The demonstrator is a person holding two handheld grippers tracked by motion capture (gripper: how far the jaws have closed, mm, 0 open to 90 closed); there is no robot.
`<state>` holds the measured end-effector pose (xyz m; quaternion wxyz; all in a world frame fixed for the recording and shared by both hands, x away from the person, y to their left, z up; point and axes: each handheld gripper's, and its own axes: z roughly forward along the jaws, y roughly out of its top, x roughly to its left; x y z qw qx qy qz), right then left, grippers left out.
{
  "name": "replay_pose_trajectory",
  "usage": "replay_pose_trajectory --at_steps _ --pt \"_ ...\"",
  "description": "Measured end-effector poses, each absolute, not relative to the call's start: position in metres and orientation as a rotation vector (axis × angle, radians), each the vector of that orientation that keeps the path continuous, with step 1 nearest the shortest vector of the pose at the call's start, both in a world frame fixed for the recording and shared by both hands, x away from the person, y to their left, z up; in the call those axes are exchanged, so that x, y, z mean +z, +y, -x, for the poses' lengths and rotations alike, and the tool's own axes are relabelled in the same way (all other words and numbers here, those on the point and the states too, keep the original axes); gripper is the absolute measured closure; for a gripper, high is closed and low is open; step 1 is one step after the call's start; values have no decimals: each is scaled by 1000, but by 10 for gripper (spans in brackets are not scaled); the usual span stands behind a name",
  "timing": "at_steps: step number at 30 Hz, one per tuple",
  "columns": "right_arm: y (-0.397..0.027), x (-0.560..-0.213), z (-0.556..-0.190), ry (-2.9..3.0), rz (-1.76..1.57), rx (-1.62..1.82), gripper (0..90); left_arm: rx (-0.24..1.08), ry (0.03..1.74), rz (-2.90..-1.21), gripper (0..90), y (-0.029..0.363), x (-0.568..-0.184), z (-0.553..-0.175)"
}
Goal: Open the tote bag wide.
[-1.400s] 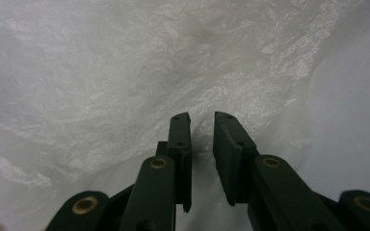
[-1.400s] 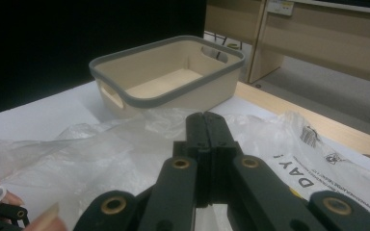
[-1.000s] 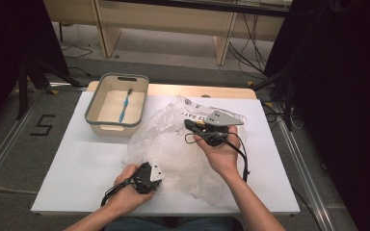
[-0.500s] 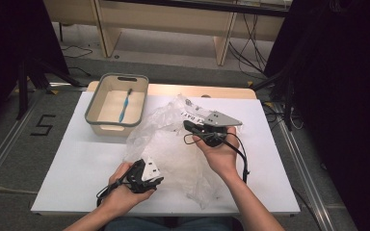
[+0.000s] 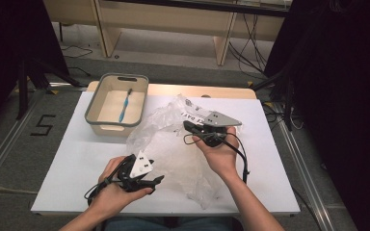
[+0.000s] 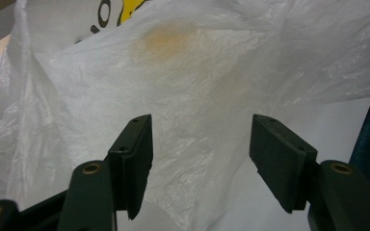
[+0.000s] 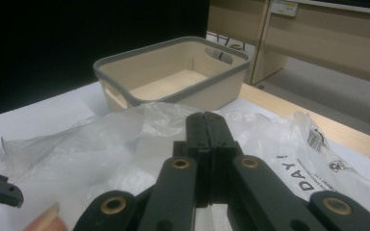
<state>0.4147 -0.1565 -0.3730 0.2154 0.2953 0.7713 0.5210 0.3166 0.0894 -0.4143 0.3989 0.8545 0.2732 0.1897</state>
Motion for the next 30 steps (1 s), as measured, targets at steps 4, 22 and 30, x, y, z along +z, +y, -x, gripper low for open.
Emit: replay_pose_trajectory --at_steps 4,22,30 --pt "-157 -373 -415 2136 -822 1450 900 465 694 -2176 394 92 -412 -317" --pt "-157 -373 -414 2135 -829 1448 900 534 774 -2099 364 118 -389 -325" --pt "-157 -373 -414 2138 -832 1447 900 552 813 -2087 341 128 -384 -330"
